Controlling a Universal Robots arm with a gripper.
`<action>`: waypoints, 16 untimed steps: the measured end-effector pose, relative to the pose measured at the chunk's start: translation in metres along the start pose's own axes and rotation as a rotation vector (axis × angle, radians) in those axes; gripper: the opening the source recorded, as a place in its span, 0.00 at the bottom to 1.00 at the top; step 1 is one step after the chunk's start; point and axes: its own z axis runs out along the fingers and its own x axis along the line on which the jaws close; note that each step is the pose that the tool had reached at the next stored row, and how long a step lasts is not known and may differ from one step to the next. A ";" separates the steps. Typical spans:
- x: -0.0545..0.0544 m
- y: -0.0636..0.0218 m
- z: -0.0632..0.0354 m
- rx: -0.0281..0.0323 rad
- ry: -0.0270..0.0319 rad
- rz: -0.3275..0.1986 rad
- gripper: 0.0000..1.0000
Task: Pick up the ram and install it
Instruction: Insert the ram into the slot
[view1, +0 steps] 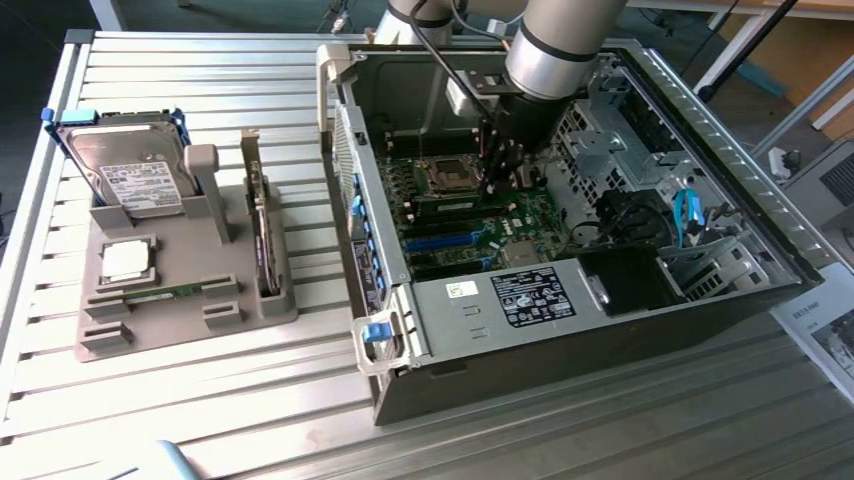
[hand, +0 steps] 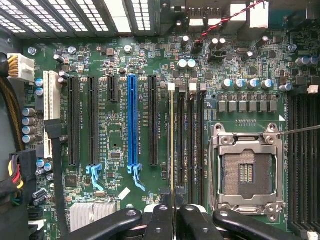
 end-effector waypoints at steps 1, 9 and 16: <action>0.000 0.0000 0.0001 0.0001 -0.0001 0.000 0.12; -0.001 0.0000 0.0013 0.0001 -0.0003 0.000 0.12; -0.001 0.0000 0.0018 0.0000 -0.0001 0.000 0.12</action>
